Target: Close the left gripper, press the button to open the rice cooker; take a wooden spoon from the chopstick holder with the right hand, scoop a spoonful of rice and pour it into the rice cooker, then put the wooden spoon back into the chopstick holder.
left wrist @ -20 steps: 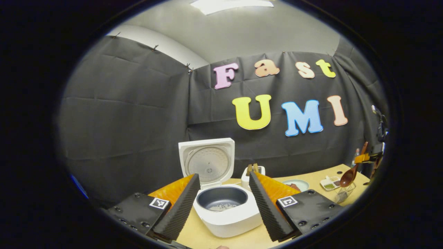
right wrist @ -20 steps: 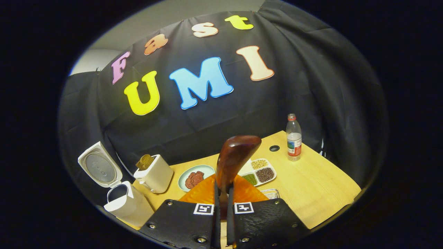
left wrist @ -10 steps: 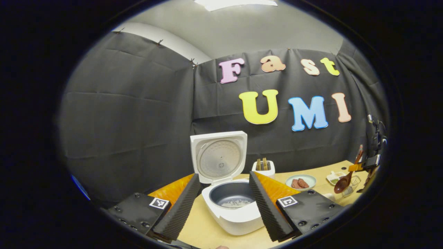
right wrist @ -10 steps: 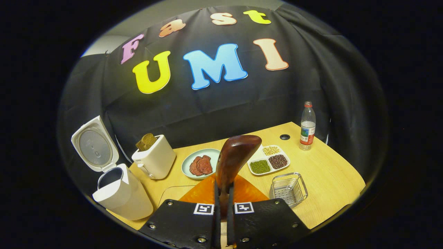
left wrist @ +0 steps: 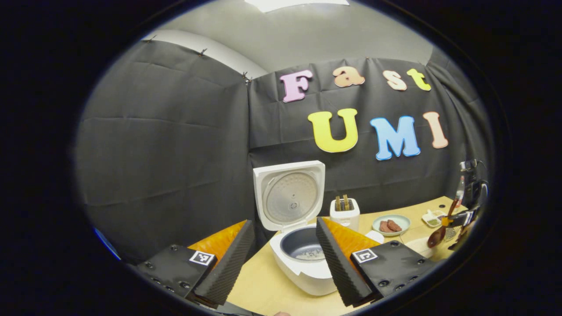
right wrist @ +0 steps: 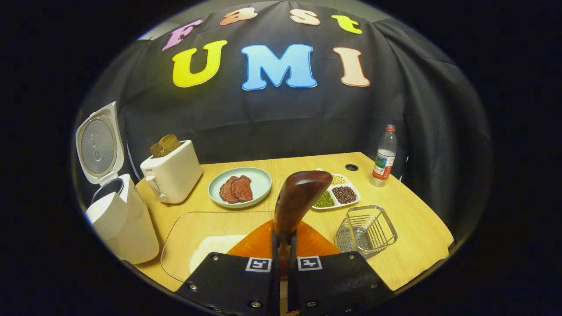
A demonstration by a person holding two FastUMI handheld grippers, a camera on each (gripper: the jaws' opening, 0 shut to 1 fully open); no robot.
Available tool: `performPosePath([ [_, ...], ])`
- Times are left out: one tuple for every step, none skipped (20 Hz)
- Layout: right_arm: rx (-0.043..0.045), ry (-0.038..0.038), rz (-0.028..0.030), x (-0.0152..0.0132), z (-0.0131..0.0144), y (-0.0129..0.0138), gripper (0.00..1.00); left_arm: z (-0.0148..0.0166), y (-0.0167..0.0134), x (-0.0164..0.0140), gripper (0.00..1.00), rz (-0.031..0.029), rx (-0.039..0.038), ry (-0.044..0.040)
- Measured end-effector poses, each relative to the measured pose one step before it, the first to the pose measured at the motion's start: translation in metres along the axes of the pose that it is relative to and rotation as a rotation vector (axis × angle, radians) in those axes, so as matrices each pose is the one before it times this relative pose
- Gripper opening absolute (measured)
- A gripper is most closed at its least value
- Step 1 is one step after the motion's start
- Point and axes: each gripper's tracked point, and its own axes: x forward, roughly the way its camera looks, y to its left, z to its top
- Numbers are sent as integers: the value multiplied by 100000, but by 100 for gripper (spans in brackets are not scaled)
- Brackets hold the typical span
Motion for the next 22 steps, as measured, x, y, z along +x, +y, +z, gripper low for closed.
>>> performPosePath([
  [416,318,191,-42,-291,521,7,-19,184,183,100,-242,-31,188],
  [843,1205,970,-36,-524,759,7,-109,134,54,100,-298,-22,191],
  [781,951,1005,51,-349,710,7,-92,46,185,100,-334,72,171],
  [763,224,717,-61,-184,669,7,-146,99,127,100,-250,97,111],
  [484,228,537,-73,-194,551,7,62,3,179,100,-409,55,6],
  [327,182,568,-78,-171,543,7,-135,-46,104,100,-424,103,9],
  [785,761,1144,-64,-169,601,8,-9,-60,138,100,-497,76,-9],
  [1179,499,857,-17,-204,459,8,58,60,257,100,-417,21,56],
  [1258,990,1484,-79,-258,634,8,-62,-46,120,100,-355,-120,-36],
  [908,879,1410,-41,-237,573,8,-151,-92,49,100,-282,-278,12],
  [1196,354,1125,-78,-98,416,8,61,-42,84,100,-339,-305,-20],
  [1853,475,877,-95,-37,162,7,77,-140,73,100,-427,-155,15],
  [3138,535,626,-81,-66,0,8,126,-64,79,100,-367,36,-112],
  [4453,916,586,-17,-35,-210,7,-3,-117,25,100,-360,77,-176],
  [5617,1246,544,-34,-49,-295,7,167,-28,72,100,-284,62,-284],
  [6049,978,222,20,75,-522,7,-28,-131,-79,100,-237,14,-214],
  [6061,1106,243,37,-25,-531,8,14,-76,55,100,-198,-31,-93],
  [5636,921,302,40,-82,-511,8,-151,-152,-22,100,-213,-69,24],
  [5175,923,694,-12,82,-416,8,38,-107,14,100,-292,-115,143],
  [5453,1026,714,-43,-36,-373,7,161,-80,65,100,-288,-15,118],
  [5614,823,920,-21,96,-280,7,114,-178,31,100,-324,202,-86],
  [5258,278,1414,-69,127,-150,7,65,-167,20,100,-275,444,-126],
])
